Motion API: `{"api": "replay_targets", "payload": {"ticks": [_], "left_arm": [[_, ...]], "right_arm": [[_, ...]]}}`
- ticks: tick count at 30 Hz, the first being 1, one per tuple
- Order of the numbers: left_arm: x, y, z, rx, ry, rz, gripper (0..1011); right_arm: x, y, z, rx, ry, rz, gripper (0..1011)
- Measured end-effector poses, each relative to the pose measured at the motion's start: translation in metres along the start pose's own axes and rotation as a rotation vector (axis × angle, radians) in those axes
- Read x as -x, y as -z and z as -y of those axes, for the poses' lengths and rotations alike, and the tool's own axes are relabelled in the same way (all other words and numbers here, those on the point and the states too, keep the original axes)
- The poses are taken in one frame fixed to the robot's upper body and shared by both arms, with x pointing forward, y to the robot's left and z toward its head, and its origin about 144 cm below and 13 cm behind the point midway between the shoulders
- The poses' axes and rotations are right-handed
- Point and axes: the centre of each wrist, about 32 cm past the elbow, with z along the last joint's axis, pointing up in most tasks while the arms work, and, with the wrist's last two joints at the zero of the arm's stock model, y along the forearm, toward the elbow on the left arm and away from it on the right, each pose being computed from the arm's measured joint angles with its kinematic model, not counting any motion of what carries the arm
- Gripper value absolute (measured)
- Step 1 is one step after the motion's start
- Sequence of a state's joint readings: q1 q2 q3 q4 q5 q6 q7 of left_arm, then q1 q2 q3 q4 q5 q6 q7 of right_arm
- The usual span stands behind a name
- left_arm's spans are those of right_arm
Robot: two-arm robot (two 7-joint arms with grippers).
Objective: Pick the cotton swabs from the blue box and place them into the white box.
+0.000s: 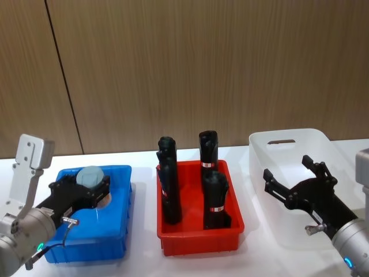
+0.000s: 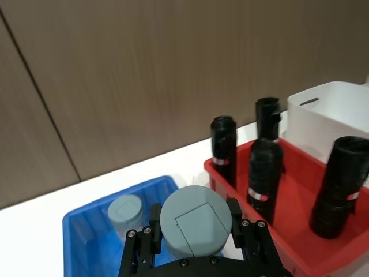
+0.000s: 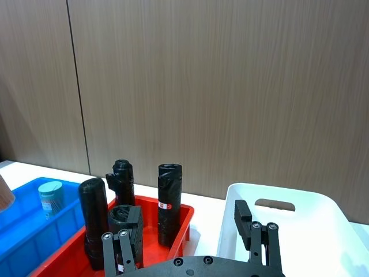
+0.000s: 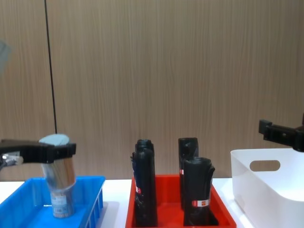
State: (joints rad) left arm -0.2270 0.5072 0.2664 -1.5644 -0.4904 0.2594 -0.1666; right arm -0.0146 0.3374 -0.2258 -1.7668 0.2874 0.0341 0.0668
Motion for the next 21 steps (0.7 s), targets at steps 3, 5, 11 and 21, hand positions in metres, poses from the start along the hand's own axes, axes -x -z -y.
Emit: {"api": "replay_targets", "payload": {"ticks": [3, 5, 11, 21], "left_arm": [[-0.001, -0.004, -0.003, 0.016, 0.027, 0.015, 671], [-0.001, -0.005, -0.005, 0.026, 0.049, 0.023, 671], [-0.003, -0.013, -0.011, 0.06, 0.144, 0.057, 671], [-0.009, -0.021, -0.014, 0.093, 0.294, 0.096, 671]], "right_arm": [[0.0, 0.0, 0.0, 0.0, 0.0, 0.0, 1002], [0.0, 0.0, 0.0, 0.0, 0.0, 0.0, 1002], [0.0, 0.0, 0.0, 0.0, 0.0, 0.0, 1002], [0.0, 0.0, 0.0, 0.0, 0.0, 0.0, 1002]]}}
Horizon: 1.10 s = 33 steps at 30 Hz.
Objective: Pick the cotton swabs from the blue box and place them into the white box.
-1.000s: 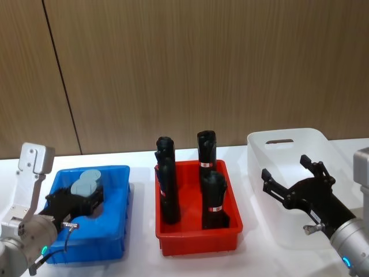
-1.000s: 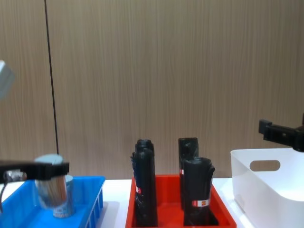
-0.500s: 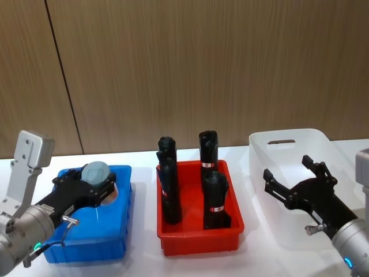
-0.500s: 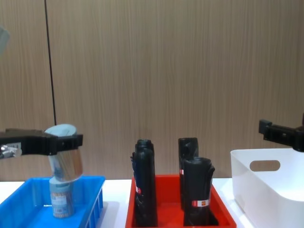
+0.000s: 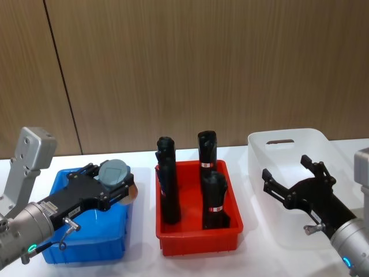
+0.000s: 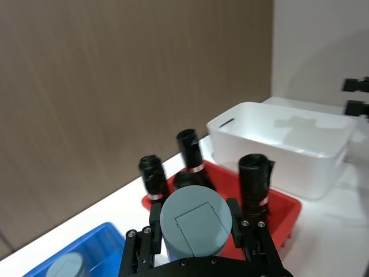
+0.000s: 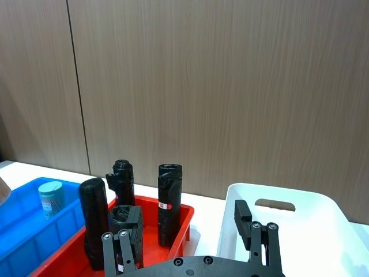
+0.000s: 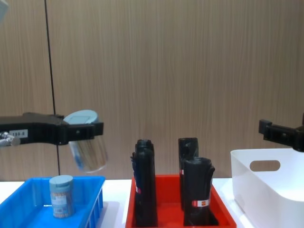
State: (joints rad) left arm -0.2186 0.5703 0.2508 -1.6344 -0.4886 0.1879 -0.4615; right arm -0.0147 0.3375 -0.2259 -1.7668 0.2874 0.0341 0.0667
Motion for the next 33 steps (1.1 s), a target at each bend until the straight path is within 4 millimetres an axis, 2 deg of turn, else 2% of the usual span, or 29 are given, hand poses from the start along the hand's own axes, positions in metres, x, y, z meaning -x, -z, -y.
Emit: {"api": "replay_targets", "payload": {"ticks": [12, 33], "left_arm": [[-0.011, -0.005, 0.003, 0.037, 0.184, 0.009, 670], [-0.032, -0.008, 0.02, 0.075, 0.531, 0.007, 670]], "right_arm": [[0.0, 0.0, 0.0, 0.0, 0.0, 0.0, 1002], [0.0, 0.0, 0.0, 0.0, 0.0, 0.0, 1002]]}}
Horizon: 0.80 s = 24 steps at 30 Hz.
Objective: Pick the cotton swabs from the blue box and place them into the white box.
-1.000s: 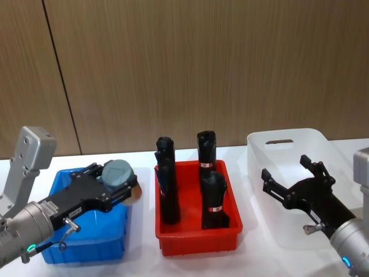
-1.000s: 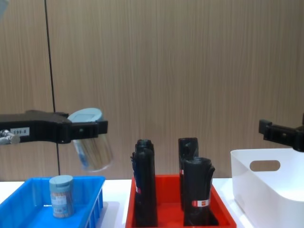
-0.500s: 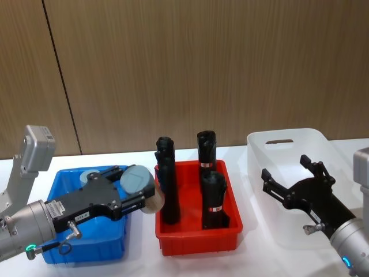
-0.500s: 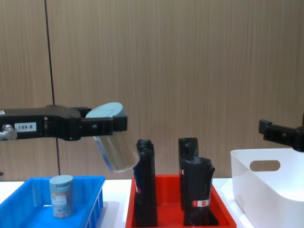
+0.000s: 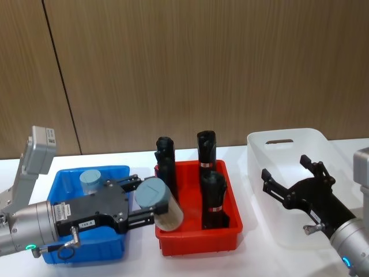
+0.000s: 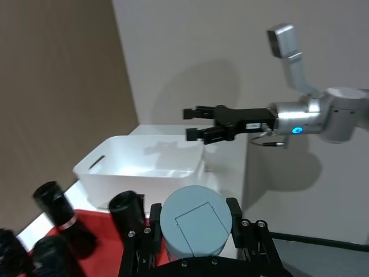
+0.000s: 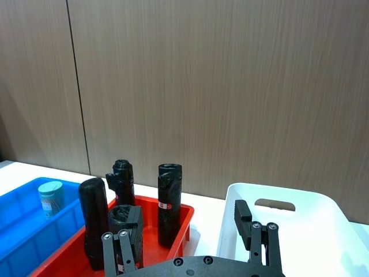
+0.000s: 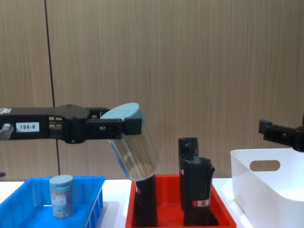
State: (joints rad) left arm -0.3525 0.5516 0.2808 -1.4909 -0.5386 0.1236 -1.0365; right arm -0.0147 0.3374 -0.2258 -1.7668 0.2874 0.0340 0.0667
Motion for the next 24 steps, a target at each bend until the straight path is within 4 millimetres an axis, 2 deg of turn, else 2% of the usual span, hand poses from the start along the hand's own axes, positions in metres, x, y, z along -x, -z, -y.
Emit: {"api": "replay_targets", "payload": {"ticks": [9, 24], "left_arm": [[-0.007, -0.0001, 0.002, 0.005, 0.097, 0.001, 671], [-0.0099, -0.0017, 0.0048, -0.004, 0.159, 0.026, 671]], "right_arm": [[0.0, 0.0, 0.0, 0.0, 0.0, 0.0, 1001], [0.0, 0.0, 0.0, 0.0, 0.0, 0.0, 1002]]}}
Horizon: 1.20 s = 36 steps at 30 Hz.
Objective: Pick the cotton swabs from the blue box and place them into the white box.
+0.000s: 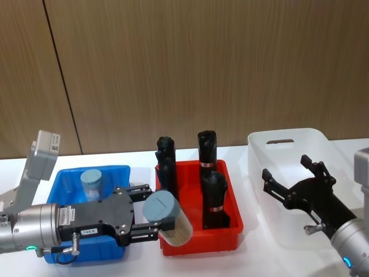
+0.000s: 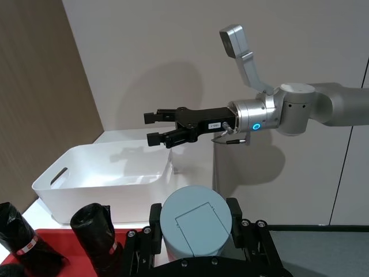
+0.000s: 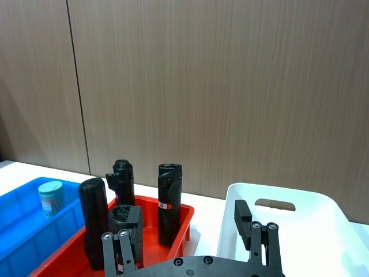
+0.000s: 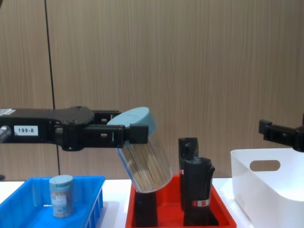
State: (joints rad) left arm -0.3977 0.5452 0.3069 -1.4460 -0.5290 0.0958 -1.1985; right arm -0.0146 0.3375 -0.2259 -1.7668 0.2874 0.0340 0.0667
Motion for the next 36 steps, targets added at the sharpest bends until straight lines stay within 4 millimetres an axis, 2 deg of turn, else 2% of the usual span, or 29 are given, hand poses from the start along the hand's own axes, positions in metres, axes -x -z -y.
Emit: {"api": "replay_targets", "payload": {"ticks": [16, 36], "left_arm": [[-0.001, -0.001, 0.001, -0.005, 0.021, 0.01, 670], [-0.001, -0.001, 0.001, -0.007, 0.027, 0.013, 671]], "right_arm": [[-0.005, -0.004, -0.001, -0.005, -0.048, 0.008, 1002], [-0.031, -0.024, 0.002, 0.09, -0.315, 0.009, 1001]]}}
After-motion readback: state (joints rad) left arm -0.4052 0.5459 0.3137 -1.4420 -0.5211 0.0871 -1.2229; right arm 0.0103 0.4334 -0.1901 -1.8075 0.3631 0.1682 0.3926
